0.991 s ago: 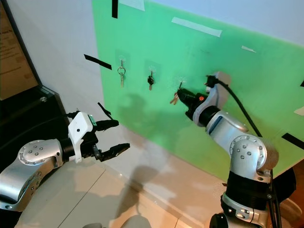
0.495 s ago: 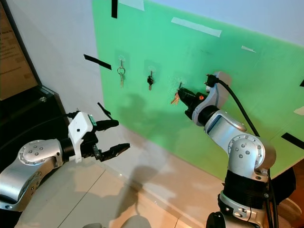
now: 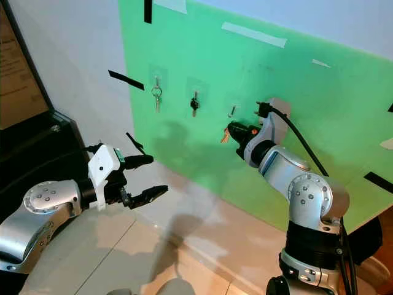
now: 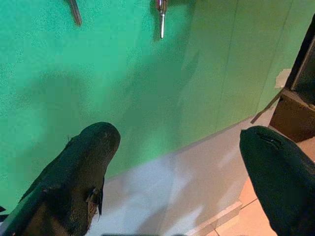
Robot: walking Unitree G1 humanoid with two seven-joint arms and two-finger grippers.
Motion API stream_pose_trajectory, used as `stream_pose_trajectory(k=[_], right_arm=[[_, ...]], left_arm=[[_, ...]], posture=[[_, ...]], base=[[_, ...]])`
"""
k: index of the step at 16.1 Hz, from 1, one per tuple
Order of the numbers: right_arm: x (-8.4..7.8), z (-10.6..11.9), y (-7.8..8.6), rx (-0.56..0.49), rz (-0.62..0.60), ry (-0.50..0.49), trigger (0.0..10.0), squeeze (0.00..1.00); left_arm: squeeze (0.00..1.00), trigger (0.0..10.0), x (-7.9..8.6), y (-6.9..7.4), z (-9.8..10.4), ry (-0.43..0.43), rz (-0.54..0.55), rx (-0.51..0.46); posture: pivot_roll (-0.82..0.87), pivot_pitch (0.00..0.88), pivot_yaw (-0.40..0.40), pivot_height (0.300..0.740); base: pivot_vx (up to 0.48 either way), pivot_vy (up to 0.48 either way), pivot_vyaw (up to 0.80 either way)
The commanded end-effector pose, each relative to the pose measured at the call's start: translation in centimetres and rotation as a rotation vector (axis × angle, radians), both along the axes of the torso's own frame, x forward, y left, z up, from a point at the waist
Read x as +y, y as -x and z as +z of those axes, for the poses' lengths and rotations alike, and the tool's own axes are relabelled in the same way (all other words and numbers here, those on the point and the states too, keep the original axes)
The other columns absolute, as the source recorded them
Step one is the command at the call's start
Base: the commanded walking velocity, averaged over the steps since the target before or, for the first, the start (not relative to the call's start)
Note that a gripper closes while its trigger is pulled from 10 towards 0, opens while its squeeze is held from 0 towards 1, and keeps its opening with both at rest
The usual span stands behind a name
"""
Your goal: Hang keys on a hook
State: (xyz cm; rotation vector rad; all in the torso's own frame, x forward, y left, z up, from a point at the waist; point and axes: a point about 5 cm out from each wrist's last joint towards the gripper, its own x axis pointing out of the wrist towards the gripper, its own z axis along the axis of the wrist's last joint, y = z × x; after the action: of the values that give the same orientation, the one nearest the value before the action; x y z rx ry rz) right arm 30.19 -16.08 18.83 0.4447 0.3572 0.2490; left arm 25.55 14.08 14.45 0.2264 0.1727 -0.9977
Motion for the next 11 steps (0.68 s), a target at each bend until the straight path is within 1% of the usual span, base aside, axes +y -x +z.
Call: stream_pose_trajectory(k=[1, 4, 5, 6, 7, 8, 9, 10, 11], right_arm=[[-0.3, 0.0, 0.1, -0.006, -0.011, 0.028, 10.0, 0.00], [-0.1, 0.8, 0.4, -0.064, 0.037, 0.036, 10.0, 0.00], [-0.3, 1.1, 0.6, -0.082, 0.054, 0.053, 10.0, 0.00], [-0.6, 1.3, 0.9, -0.098, 0.099, 0.140, 10.0, 0.00], [-0.7, 1.4, 1.1, -0.102, 0.131, 0.201, 10.0, 0.00], [-0.8, 1.3, 1.6, -0.101, 0.198, 0.347, 10.0, 0.00], [-0.8, 0.5, 2.9, -0.073, 0.376, 0.648, 10.0, 0.00], [-0.7, -0.4, 4.1, -0.018, 0.508, 0.785, 10.0, 0.00], [-1.0, -1.8, 5.9, 0.072, 0.673, 0.914, 10.0, 0.00]], left_arm=[[0.00, 10.0, -0.3, 0.0, 0.2, -0.005, -0.013, -0.015], [0.00, 10.0, -0.2, 0.0, 0.3, -0.007, -0.012, -0.016], [0.00, 10.0, -0.2, 0.0, 0.2, -0.008, -0.012, -0.016], [0.00, 10.0, -0.2, 0.0, 0.2, -0.009, -0.013, -0.016], [0.00, 10.0, -0.2, -0.1, 0.3, -0.009, -0.014, -0.016], [0.00, 10.0, -0.3, -0.1, 0.3, -0.009, -0.018, -0.022], [0.00, 10.0, -0.6, -0.4, 0.4, -0.009, -0.023, -0.031], [0.00, 10.0, -0.7, -0.4, 0.4, -0.003, -0.027, -0.031], [0.00, 10.0, -0.9, -0.4, 0.3, 0.002, -0.029, -0.028]], posture=[[0.06, 0.000, -0.113, 0.740], [0.06, 0.000, -0.111, 0.740], [0.06, 0.000, -0.111, 0.740], [0.06, 0.000, -0.111, 0.740], [0.05, 0.000, -0.102, 0.740], [0.05, 0.000, -0.102, 0.740], [0.03, 0.000, -0.096, 0.740], [0.03, 0.000, -0.096, 0.740], [0.01, 0.000, -0.095, 0.740]], base=[[0.000, 0.000, 0.00], [0.000, 0.000, 0.00], [0.000, 0.000, 0.00], [0.000, 0.000, 0.00], [0.000, 0.000, 0.00], [0.000, 0.000, 0.00], [0.000, 0.000, 0.00], [0.000, 0.000, 0.00], [0.000, 0.000, 0.00]])
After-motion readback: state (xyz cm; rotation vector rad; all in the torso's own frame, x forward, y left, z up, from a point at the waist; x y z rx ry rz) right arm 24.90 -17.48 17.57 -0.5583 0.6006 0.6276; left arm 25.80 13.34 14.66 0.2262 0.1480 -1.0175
